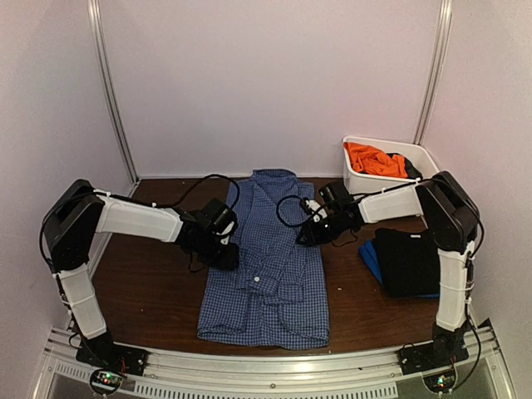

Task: Fold and stack the mixed laundry pile
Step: Rotate the 1/3-folded shirt at the center of the board.

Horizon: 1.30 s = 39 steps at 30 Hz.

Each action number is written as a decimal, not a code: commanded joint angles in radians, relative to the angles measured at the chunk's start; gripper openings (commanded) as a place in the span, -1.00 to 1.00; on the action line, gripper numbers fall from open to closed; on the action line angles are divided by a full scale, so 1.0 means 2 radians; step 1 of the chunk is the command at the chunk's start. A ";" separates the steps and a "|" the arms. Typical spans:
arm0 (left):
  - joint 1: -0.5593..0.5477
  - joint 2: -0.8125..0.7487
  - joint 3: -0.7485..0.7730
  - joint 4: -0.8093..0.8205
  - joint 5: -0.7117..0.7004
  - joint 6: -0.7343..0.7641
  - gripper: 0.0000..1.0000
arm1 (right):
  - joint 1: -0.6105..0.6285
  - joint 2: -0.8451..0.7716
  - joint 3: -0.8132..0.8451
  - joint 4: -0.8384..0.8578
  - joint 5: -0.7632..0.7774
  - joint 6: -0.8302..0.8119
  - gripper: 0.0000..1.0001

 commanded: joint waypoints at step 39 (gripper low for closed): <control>-0.092 -0.298 -0.358 0.154 0.075 -0.203 -0.02 | -0.026 -0.276 -0.350 0.046 -0.111 0.088 -0.13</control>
